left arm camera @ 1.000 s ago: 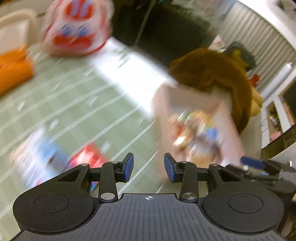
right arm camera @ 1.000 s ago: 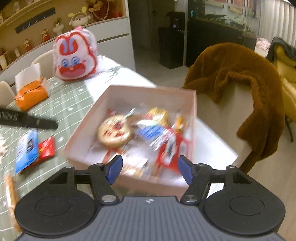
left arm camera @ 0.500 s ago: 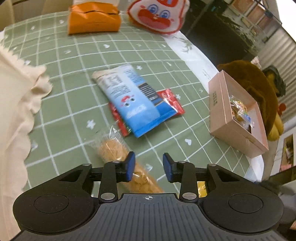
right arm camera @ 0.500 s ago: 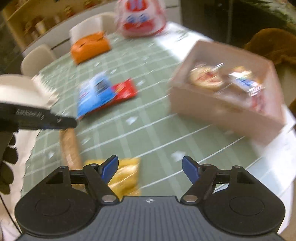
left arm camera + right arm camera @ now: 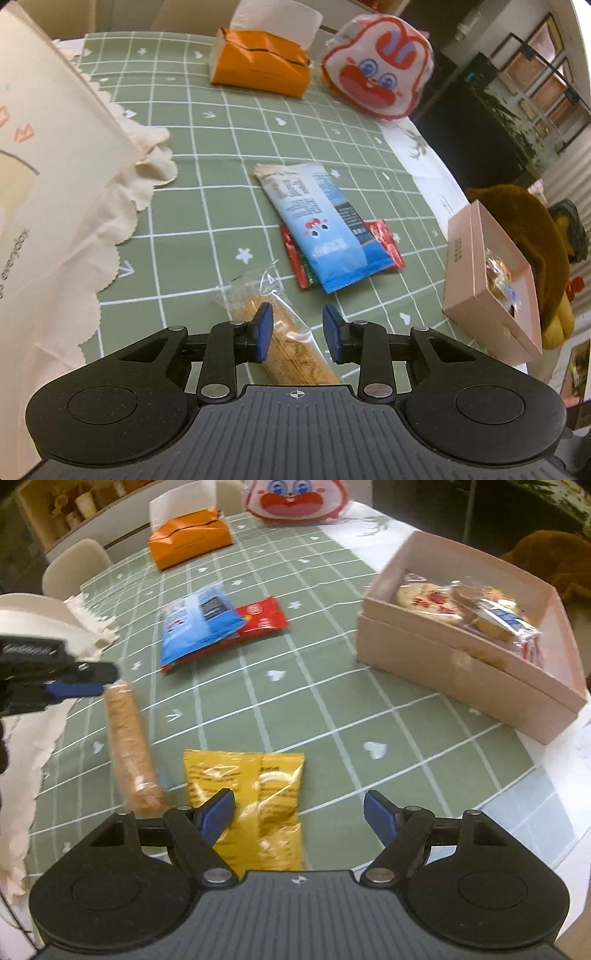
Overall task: Organize snacks
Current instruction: 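Grasp the long wrapped bread stick with the right tool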
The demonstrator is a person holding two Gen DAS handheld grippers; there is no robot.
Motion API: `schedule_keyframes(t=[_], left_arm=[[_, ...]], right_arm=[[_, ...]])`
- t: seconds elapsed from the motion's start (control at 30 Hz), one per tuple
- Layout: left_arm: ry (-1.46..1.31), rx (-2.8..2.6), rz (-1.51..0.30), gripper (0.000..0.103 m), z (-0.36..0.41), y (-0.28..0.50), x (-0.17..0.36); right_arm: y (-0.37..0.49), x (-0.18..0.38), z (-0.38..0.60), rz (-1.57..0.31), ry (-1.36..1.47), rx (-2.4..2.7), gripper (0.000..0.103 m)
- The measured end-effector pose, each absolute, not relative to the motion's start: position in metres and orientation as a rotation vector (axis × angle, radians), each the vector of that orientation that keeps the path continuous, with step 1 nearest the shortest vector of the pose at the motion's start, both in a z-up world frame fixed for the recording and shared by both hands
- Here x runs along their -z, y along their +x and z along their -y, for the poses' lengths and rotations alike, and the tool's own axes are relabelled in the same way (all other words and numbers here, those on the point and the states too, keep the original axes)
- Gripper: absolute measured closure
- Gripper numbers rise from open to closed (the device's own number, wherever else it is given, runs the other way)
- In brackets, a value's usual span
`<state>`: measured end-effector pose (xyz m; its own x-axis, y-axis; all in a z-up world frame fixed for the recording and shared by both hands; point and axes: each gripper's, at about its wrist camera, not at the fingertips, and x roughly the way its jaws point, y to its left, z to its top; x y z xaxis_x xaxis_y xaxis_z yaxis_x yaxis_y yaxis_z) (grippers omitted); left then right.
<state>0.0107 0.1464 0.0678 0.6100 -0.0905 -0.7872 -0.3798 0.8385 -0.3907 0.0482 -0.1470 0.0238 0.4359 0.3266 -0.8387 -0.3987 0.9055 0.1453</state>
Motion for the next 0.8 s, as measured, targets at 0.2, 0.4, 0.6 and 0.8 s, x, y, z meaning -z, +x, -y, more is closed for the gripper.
schedule_keyframes(t=[0.2,0.4,0.6,0.8], left_arm=[[-0.655,-0.179,-0.971,0.067,-0.145,0.008,-0.05],[-0.664,-0.027,-1.024,0.067,-0.11,0.021,-0.042],[-0.597,0.055,-1.043,0.067,-0.087,0.034,-0.05],[-0.537,0.041,-1.047,0.067,-0.087,0.032,-0.062]], right_arm=[[0.058,-0.026,0.152,-0.966,-0.169,-0.355,0.026],[0.058,-0.044,0.155,-0.951,-0.063,-0.458,0.026],[0.049,-0.04,0.131,-1.01,-0.033,-0.631,0.026],[0.038,-0.027,0.082,-1.009,-0.154,-0.707,0.026]])
